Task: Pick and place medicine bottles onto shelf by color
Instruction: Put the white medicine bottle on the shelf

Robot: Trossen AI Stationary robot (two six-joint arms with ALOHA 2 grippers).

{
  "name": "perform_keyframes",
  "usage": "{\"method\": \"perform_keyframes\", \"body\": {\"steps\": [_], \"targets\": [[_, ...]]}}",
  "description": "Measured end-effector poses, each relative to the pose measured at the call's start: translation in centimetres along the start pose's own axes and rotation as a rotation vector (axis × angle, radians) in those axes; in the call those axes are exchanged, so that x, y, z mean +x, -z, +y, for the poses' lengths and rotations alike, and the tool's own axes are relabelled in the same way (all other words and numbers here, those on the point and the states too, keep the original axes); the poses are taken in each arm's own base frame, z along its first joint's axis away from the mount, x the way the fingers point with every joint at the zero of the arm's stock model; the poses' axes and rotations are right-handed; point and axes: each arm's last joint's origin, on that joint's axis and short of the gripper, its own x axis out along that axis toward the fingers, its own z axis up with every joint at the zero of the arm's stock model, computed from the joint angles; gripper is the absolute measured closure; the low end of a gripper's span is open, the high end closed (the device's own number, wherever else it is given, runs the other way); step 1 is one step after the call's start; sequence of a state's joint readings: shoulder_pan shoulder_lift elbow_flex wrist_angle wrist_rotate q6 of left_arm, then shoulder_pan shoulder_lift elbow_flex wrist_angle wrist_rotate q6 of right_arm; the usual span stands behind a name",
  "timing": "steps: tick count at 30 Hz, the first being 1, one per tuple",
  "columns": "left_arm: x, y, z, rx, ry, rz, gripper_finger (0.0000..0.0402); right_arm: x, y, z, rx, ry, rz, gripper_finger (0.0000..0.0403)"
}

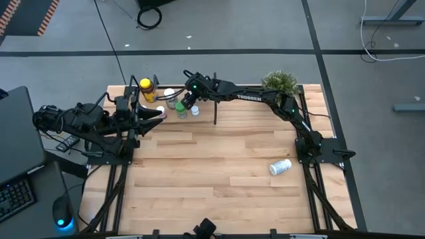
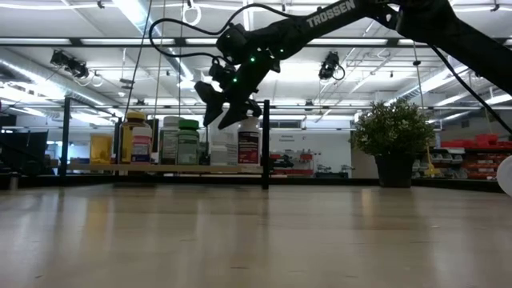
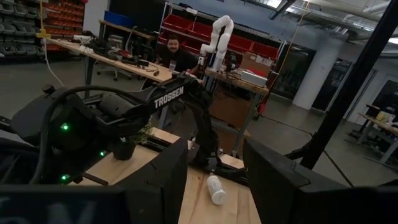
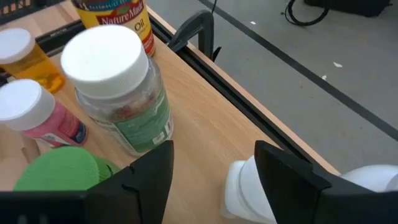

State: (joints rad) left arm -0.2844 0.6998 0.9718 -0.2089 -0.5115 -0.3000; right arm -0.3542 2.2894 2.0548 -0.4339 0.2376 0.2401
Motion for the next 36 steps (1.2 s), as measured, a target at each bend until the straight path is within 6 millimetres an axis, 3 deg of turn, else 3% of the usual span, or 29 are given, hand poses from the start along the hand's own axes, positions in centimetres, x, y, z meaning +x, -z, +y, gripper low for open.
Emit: {"method": "perform_keyframes", "body": {"steps": [15,24,36], "targets": [[0.0,0.0,0.0,0.000,0.000,0.000,0.0239,-0.4,-0.5,0.3,0.006,-0.050,-0.033,0.0168],[0.0,0.0,0.0,0.006,0.001,-0.003,0.0239,-0.6,-0.8,-0.9,0.020,-0.064,-0.002,0.0170],[0.0,-0.5,0.0,0.060,-0.020,-0.053,0.0239,-8.2,-4.8,-0.5,-0.006,-0.160,-0.106,0.0171]]}}
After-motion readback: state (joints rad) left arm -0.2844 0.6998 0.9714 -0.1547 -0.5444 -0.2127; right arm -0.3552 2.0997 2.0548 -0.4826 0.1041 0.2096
